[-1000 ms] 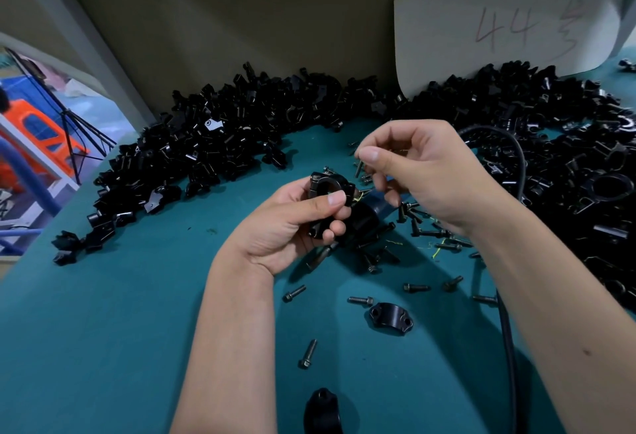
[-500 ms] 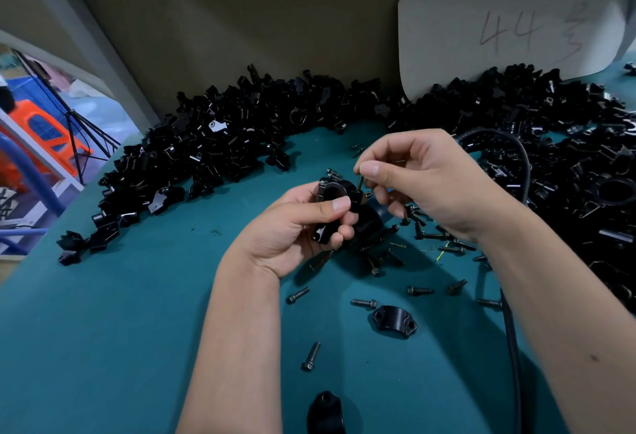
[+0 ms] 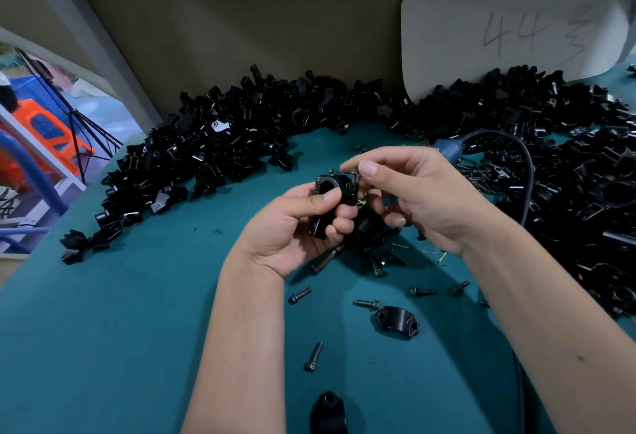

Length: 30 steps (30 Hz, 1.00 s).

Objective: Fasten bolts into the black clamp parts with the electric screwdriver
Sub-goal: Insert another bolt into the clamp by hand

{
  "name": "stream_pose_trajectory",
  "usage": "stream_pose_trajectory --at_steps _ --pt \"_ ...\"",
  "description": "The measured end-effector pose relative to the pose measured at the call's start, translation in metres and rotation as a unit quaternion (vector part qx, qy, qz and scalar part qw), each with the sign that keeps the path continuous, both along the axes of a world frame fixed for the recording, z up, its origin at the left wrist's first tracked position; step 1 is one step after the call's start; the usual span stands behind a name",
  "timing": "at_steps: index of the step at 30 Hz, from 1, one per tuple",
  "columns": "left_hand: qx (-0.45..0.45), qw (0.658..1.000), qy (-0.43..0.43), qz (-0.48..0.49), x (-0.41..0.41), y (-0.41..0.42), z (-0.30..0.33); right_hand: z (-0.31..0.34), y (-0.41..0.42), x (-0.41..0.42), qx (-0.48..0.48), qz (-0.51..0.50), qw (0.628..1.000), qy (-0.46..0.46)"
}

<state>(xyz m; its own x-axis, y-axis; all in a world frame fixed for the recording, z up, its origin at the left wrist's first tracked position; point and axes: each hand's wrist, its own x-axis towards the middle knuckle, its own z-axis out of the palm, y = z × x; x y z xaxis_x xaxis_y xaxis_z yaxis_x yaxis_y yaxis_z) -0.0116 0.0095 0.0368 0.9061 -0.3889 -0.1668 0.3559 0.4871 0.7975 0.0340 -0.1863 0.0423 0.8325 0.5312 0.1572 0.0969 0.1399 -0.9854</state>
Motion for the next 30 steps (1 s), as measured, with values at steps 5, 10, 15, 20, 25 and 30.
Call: stream_pose_trajectory --at_steps 5,10,15,20,25,30 --pt "-0.101 0.993 0.004 -0.061 0.000 -0.003 0.001 0.001 0.003 -0.002 0.025 0.013 0.999 0.023" --pt "-0.193 0.975 0.054 -0.092 0.000 -0.007 0.000 0.006 0.010 -0.005 0.064 0.018 0.995 0.077" --pt "-0.227 0.965 0.083 -0.101 0.000 -0.008 0.000 0.010 0.010 -0.006 0.072 0.036 0.992 0.099" --pt "-0.235 0.962 0.106 -0.090 0.000 -0.009 -0.001 0.012 0.010 -0.007 0.072 0.036 0.992 0.093" --pt "-0.230 0.964 0.087 -0.098 0.000 -0.010 -0.002 0.016 0.012 -0.009 0.055 -0.001 0.995 0.083" --pt "-0.220 0.967 0.076 -0.100 0.001 -0.010 -0.003 0.016 0.016 -0.010 0.047 -0.039 0.995 0.073"
